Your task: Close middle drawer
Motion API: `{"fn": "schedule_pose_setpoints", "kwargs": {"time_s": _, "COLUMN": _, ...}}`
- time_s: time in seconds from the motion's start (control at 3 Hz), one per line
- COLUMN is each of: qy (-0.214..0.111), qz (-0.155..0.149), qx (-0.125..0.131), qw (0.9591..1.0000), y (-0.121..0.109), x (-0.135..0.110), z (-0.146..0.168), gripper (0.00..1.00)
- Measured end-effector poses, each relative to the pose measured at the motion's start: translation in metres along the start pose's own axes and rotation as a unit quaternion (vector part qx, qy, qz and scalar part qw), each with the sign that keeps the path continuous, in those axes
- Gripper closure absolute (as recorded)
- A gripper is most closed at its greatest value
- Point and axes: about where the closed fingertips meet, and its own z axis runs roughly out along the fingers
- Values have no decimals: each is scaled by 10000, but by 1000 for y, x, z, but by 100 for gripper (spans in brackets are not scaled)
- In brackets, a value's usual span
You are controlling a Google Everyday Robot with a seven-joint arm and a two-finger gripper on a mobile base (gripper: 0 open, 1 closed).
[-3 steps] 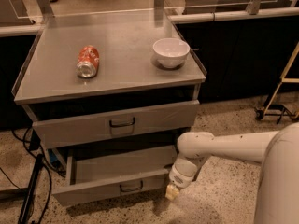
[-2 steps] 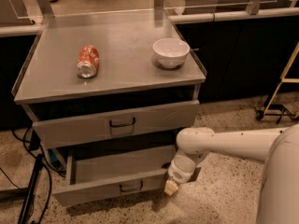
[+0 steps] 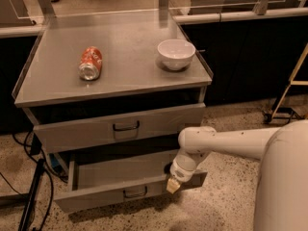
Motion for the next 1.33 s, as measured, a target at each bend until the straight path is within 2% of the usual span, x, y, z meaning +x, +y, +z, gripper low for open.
{"fn": "schedule_pose_setpoints", "kwargs": {"time_s": 0.67, "qy": 48, "qz": -39, "qx": 267, "qw": 9996, "y": -16, "x": -18, "z": 4, "gripper": 100}}
{"fn": "schedule_pose_setpoints", "kwargs": {"time_s": 1.0, "qy": 53, "qz": -42, "qx": 286, "qw": 9996, "y": -17, "x": -20, "z": 4, "gripper": 86}}
{"fn": "schedule_pose_setpoints", "kwargs": {"time_s": 1.33, "qy": 53, "qz": -42, "qx": 286, "qw": 9996, "y": -17, "x": -20, "z": 4, "gripper": 63}}
